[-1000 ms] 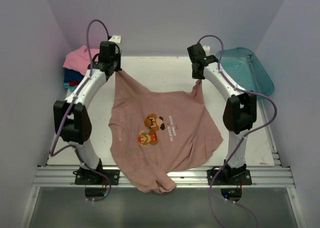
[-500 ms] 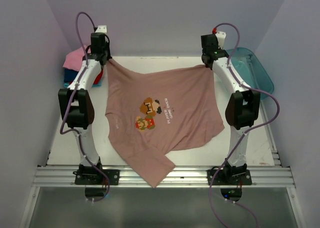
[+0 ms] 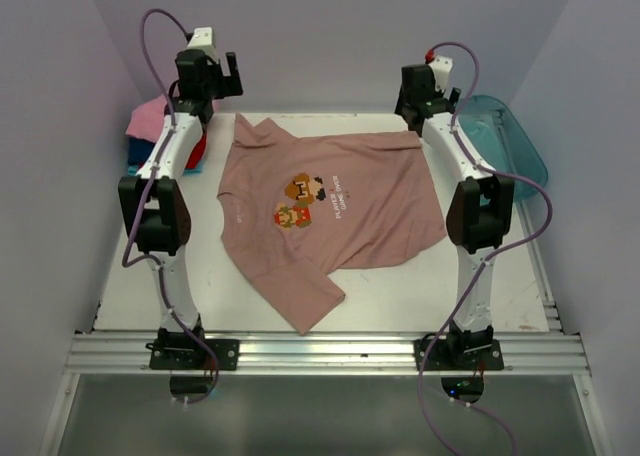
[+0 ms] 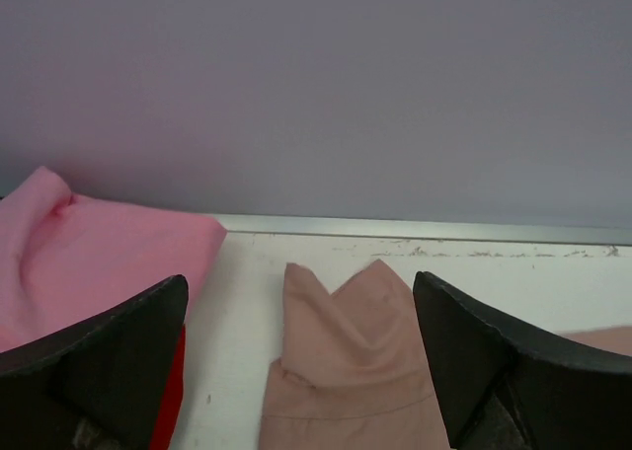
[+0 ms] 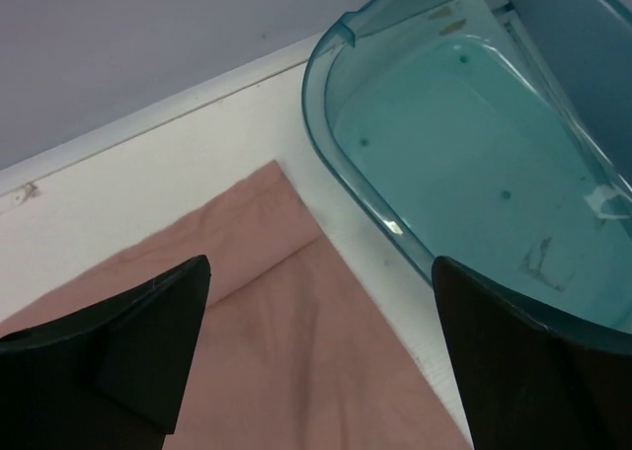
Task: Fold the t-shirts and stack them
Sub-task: Flatten out the tshirt
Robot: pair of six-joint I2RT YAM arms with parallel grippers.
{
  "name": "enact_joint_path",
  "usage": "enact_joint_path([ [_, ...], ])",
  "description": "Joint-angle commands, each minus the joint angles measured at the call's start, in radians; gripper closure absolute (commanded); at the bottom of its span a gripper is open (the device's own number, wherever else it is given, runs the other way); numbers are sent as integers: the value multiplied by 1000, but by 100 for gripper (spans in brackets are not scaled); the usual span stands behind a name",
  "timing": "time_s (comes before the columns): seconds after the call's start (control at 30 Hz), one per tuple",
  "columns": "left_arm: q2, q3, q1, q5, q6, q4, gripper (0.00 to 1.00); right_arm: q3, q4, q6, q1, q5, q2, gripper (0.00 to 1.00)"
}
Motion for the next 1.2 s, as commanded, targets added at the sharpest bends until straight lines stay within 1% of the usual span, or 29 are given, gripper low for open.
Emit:
enact_joint_path([
  [0.0, -156, -95, -10, 0, -8, 31, 0, -69, -8, 10, -3, -81, -77, 1],
  [0.03, -178, -121, -19, -26, 0, 13, 0, -121, 36, 13, -1, -98, -107, 1],
  [0.07, -204, -185, -31, -57, 1, -12, 0, -226, 61, 21, 0, -136, -143, 1],
  [0.13, -266, -239, -71, -77, 3, -58, 0, -316, 104, 45, 3, -178, -235, 1],
  [0.17, -283, -281, -86, -111, -6, -114, 0, -384, 109, 51, 11, -208, -261, 1],
  [0.2, -318, -310, -118, -106, -16, -133, 0, -414, 107, 64, 19, -215, -285, 1],
  [0.27, -355, -411, -151, -80, -60, -167, 0, -491, 106, 62, 38, -239, -349, 12],
  [0.3, -397, -454, -155, -56, -81, -165, 3, -514, 103, 64, 42, -252, -369, 24],
  [0.33, -418, -546, -158, -15, -106, -155, 11, -532, 87, 68, 42, -268, -389, 59],
  [0.37, -439, -594, -158, 39, -120, -127, 30, -560, 77, 68, 45, -285, -397, 92],
  [0.4, -476, -638, -158, 62, -137, -113, 45, -572, 61, 82, 45, -301, -404, 100],
  [0.43, -493, -718, -160, 90, -160, -104, 75, -583, 34, 90, 45, -313, -407, 100],
  [0.5, -516, -776, -163, 79, -190, -84, 98, -617, 20, 90, 46, -344, -417, 100],
  [0.53, -514, -816, -165, 78, -197, -84, 100, -629, 9, 93, 46, -347, -415, 100],
  [0.57, -510, -826, -165, 78, -200, -95, 100, -629, 1, 94, 46, -348, -408, 100],
  [0.73, -452, -852, -168, 49, -253, -152, 100, -591, -75, 111, 48, -387, -345, 100],
  [0.8, -441, -861, -171, 49, -263, -155, 100, -589, -80, 117, 49, -403, -317, 100],
  [0.83, -433, -864, -169, 11, -270, -167, 100, -589, -87, 124, 49, -417, -308, 100],
  [0.93, -404, -860, -171, -3, -286, -191, 100, -589, -98, 134, 51, -443, -277, 100],
  [1.17, -353, -910, -171, 3, -318, -218, 100, -609, -95, 139, 57, -457, -285, 100],
])
